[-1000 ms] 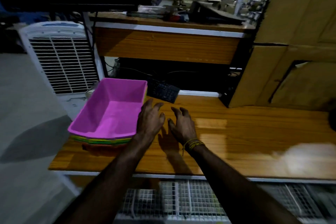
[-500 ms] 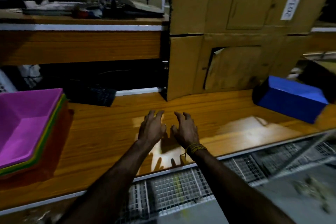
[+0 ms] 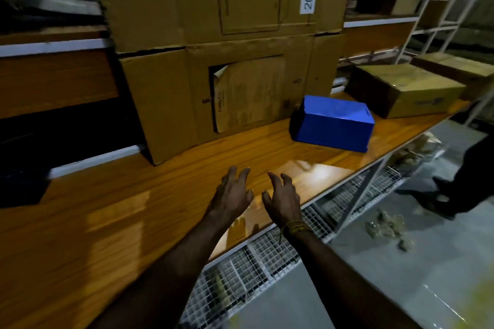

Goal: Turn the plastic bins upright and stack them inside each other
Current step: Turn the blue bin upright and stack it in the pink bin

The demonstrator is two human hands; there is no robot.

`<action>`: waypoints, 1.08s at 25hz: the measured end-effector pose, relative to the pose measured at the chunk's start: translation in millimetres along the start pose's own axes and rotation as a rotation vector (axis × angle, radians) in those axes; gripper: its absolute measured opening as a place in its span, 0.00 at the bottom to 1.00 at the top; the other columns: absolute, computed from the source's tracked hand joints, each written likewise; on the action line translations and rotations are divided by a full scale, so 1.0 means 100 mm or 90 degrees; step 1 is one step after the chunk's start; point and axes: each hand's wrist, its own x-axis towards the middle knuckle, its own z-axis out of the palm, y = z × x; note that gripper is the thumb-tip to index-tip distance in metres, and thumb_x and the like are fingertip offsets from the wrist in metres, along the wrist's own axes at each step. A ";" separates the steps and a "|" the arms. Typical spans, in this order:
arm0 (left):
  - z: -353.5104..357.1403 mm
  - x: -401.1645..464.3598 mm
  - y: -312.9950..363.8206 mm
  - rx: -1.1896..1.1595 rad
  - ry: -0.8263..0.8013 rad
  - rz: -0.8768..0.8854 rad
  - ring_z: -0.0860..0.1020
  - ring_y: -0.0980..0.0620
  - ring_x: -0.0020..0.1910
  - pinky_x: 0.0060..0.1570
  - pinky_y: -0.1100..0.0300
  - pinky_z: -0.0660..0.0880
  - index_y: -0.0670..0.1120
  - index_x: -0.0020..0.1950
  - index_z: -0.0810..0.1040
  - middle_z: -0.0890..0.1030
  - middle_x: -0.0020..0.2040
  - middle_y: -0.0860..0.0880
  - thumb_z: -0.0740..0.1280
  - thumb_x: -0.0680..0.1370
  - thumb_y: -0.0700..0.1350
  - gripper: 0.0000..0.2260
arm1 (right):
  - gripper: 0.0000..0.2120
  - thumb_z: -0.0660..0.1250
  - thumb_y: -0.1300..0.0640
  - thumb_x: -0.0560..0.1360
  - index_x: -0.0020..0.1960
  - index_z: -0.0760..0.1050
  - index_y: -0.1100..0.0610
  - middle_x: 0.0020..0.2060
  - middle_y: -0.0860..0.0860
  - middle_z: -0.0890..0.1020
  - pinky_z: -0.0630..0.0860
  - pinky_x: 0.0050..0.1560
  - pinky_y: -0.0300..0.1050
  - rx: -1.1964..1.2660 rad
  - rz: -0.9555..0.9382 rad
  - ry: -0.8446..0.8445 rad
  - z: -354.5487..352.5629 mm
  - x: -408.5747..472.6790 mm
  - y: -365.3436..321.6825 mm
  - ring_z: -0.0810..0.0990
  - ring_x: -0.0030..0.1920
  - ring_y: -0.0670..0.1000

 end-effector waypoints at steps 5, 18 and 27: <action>0.29 0.67 0.32 -0.009 -0.025 0.060 0.63 0.40 0.72 0.65 0.48 0.69 0.53 0.78 0.57 0.56 0.78 0.43 0.64 0.79 0.49 0.29 | 0.27 0.63 0.49 0.78 0.75 0.60 0.48 0.75 0.57 0.60 0.66 0.68 0.59 -0.042 0.045 0.033 -0.13 0.55 0.39 0.65 0.72 0.60; 0.76 2.23 0.93 -0.063 -0.072 0.137 0.65 0.40 0.71 0.63 0.49 0.70 0.52 0.78 0.56 0.55 0.77 0.42 0.64 0.79 0.49 0.30 | 0.26 0.62 0.46 0.77 0.74 0.63 0.48 0.76 0.57 0.60 0.57 0.72 0.61 -0.151 0.110 0.107 -0.42 1.97 0.98 0.57 0.76 0.59; 1.10 3.16 1.83 -0.136 -0.098 0.053 0.66 0.39 0.71 0.61 0.50 0.71 0.55 0.79 0.52 0.48 0.79 0.41 0.64 0.80 0.48 0.31 | 0.27 0.59 0.43 0.79 0.75 0.61 0.49 0.77 0.60 0.55 0.54 0.74 0.63 -0.140 0.149 0.104 -0.89 2.95 1.89 0.53 0.77 0.62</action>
